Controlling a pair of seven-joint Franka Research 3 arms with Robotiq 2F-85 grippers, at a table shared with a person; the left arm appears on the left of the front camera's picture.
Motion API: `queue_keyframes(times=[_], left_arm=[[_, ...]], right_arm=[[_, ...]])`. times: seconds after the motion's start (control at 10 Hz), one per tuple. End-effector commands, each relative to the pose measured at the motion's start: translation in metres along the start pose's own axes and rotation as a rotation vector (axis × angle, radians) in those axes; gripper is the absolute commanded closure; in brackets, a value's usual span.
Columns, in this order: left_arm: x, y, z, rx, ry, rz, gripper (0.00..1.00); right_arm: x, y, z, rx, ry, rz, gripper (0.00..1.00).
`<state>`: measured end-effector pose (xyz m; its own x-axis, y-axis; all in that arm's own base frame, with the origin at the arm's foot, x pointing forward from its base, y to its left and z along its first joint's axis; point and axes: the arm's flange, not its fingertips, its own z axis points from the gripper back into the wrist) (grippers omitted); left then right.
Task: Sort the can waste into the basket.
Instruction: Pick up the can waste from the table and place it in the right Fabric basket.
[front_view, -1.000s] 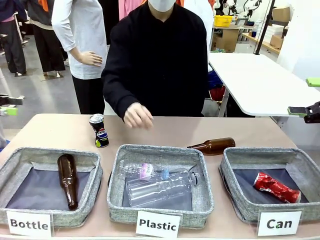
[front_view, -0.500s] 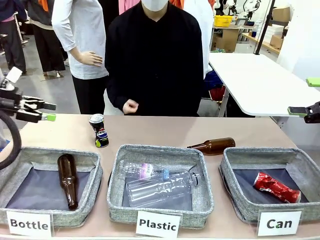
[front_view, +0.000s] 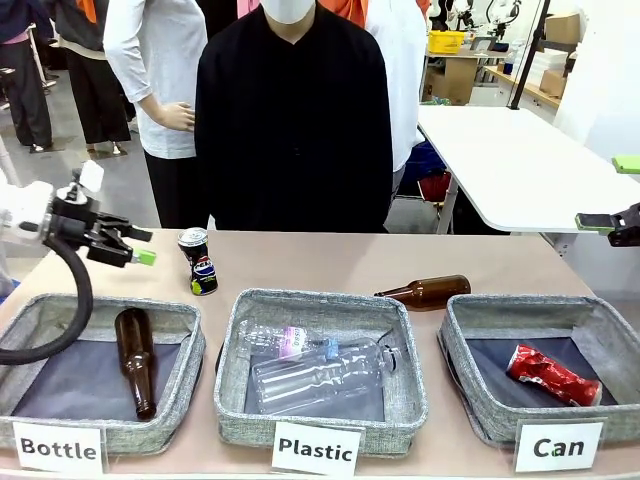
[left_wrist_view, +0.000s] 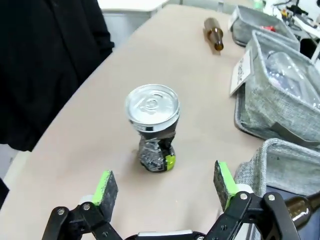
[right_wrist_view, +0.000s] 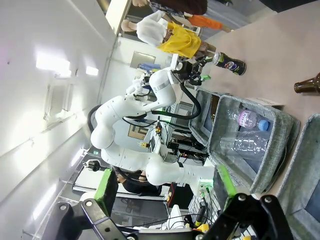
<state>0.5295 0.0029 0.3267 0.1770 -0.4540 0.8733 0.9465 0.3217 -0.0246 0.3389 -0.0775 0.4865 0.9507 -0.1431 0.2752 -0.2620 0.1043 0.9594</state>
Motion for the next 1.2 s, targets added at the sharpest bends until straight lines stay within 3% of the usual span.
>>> queue_keyframes(times=[0.0, 0.3, 0.7, 1.1], left_arm=[[-0.006, -0.001, -0.015, -0.034, 0.051, -0.048, 0.0], [-0.013, -0.003, -0.045, -0.093, 0.109, -0.028, 0.0], [-0.015, 0.01, -0.072, -0.075, 0.113, 0.031, 0.0], [-0.008, 0.013, -0.087, -0.057, 0.06, 0.048, 0.0]], right_arm=[[0.002, 0.001, 0.003, -0.002, 0.009, 0.018, 0.0], [0.002, 0.001, 0.003, -0.002, 0.009, 0.018, 0.0], [0.002, 0.001, 0.003, -0.002, 0.009, 0.018, 0.0], [0.002, 0.001, 0.003, -0.002, 0.009, 0.018, 0.0]])
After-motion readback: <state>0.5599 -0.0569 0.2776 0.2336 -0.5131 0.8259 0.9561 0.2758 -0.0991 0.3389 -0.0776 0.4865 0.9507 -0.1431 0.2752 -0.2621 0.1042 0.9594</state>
